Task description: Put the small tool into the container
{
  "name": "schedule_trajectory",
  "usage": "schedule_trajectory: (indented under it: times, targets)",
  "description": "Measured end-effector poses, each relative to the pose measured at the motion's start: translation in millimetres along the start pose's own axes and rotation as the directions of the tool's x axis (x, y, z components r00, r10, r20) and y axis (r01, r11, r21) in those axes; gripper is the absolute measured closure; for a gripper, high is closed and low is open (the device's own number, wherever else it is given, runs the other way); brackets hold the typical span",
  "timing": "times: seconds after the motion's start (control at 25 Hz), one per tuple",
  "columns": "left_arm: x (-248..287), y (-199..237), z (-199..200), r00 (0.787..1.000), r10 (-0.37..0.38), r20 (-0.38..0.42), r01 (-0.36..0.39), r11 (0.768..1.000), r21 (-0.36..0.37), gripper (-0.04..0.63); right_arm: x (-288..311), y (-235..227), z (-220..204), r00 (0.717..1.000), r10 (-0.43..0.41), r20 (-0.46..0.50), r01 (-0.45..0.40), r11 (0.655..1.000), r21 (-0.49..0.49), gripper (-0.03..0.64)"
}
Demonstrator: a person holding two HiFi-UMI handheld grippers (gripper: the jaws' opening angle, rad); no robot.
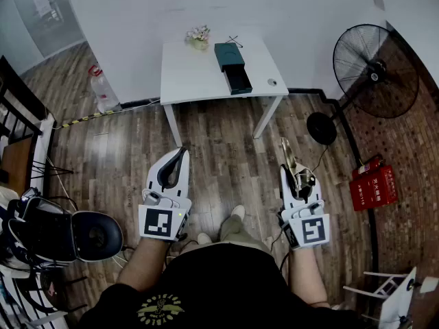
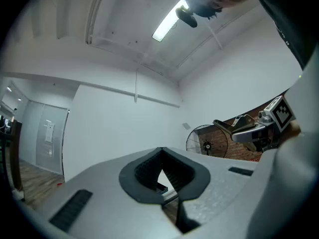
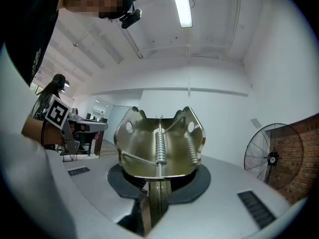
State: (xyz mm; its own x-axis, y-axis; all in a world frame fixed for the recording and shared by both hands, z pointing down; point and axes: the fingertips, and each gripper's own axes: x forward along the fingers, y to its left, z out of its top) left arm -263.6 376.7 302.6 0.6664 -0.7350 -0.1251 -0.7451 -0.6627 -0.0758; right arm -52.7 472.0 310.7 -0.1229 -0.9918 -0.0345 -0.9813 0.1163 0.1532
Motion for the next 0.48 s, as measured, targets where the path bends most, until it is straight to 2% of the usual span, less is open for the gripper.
schedule_trajectory:
  times: [0.12, 0.48]
  targets:
    - [10, 0, -2, 1.0, -0.015, 0.02, 0.015, 1.0, 0.003, 0.589, 8, -5, -2, 1.0, -0.006, 0.01, 0.006, 1.0, -0.003, 0.54]
    - [49, -13, -17, 0.999, -0.041, -0.014, 0.041, 0.999, -0.005, 0.589, 21, -42, -16, 0.999, -0.033, 0.01, 0.032, 0.999, 0.032, 0.54]
